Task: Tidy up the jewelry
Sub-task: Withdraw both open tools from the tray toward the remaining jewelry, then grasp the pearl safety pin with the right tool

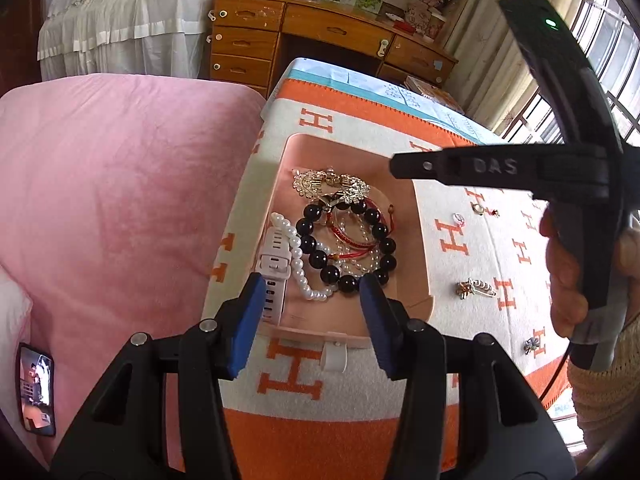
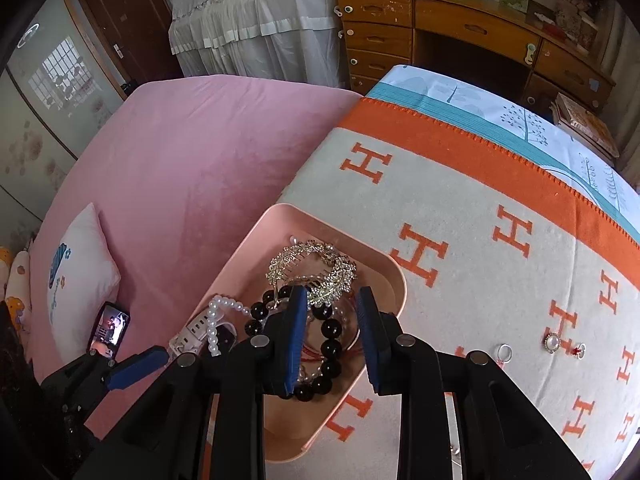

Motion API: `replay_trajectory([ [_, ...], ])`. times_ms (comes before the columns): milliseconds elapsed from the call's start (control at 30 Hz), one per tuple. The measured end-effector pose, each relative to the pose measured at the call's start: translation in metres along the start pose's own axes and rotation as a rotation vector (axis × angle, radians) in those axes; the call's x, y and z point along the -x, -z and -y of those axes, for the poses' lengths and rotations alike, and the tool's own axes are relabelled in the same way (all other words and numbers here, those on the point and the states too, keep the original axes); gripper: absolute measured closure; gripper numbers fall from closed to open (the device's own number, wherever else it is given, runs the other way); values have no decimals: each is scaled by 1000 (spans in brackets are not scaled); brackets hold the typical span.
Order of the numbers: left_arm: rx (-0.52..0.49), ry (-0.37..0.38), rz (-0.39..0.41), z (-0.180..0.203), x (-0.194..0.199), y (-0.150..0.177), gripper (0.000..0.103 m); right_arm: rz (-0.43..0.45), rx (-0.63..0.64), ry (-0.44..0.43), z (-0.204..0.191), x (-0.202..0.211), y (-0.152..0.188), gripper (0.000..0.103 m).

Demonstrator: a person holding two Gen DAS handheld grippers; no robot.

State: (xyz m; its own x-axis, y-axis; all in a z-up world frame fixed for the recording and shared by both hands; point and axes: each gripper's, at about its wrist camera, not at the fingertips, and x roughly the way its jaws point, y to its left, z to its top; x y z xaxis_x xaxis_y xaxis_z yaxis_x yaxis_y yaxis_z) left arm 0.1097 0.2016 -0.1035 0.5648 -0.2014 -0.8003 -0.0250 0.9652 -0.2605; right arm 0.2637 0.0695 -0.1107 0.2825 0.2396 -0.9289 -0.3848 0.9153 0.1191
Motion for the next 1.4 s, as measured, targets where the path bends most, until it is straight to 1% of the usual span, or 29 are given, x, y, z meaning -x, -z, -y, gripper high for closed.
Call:
replay_trajectory([
  [200,0,-5,9,5,6,0,57,19,-19,-4,18,34,38,77],
  [433,-30,-10,20,21,17,0,57,37,-74,11,55,71,87,77],
  [667,-88,-6,40,50,32,2,57,79,-143,39,96,118,137,77],
  [933,-173,13,44,94,40,5,57,161,-237,70,142,171,184,77],
  [1200,-247,23,18,133,29,8,57,185,-309,85,180,191,218,77],
  [1400,-288,21,-31,156,8,13,57,172,-319,60,195,181,233,77],
])
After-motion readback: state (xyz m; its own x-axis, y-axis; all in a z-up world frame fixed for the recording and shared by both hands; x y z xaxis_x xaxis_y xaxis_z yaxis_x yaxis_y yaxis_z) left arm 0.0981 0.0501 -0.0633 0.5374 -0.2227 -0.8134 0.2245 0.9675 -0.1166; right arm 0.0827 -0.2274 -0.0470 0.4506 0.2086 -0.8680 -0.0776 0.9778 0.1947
